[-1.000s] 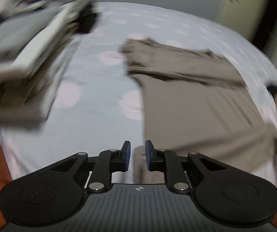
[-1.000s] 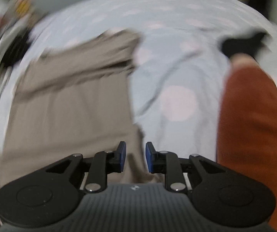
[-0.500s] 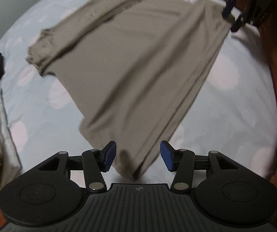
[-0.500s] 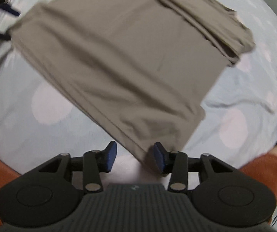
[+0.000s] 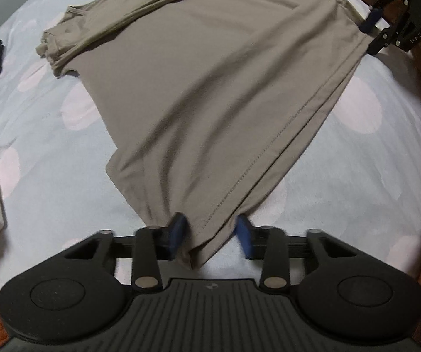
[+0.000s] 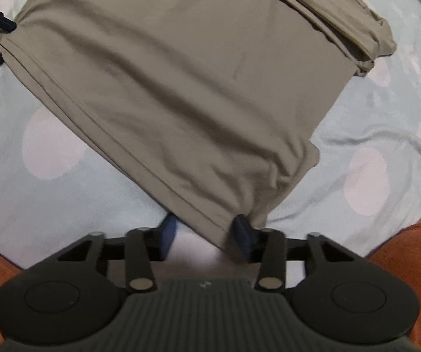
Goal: Fold clothes
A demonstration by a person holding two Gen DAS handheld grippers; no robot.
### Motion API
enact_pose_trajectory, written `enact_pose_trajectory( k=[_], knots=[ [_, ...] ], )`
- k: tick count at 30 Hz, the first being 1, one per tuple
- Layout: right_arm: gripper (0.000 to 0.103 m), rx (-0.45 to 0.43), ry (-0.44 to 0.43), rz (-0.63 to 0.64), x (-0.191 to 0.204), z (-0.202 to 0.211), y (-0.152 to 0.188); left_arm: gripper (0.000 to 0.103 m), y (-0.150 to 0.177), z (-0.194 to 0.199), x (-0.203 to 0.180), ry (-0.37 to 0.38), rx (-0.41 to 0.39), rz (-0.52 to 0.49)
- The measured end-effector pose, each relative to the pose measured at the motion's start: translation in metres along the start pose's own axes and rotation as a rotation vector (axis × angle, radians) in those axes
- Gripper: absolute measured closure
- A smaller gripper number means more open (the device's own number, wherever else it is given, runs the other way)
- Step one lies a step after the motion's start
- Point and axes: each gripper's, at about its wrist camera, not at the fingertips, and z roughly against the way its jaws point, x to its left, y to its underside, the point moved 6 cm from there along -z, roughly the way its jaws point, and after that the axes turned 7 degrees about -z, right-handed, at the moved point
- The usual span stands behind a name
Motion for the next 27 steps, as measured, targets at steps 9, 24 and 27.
enact_pose_trajectory(
  k=[9,24,27],
  knots=[
    [0.1,-0.193,0.102,-0.133,-0.003,0.054,0.015,0.098,-0.004,0.041,0.007,-0.129,-0.122,0.083],
    [0.101,-0.734,0.242,-0.483,0.007,0.204,0.046,0.098,-0.019,0.187,0.019,-0.405,-0.572,0.308],
    [0.101,-0.783,0.272,-0.483,0.014,0.219,0.053,0.098,-0.017,0.206,0.018,-0.432,-0.61,0.311]
  ],
)
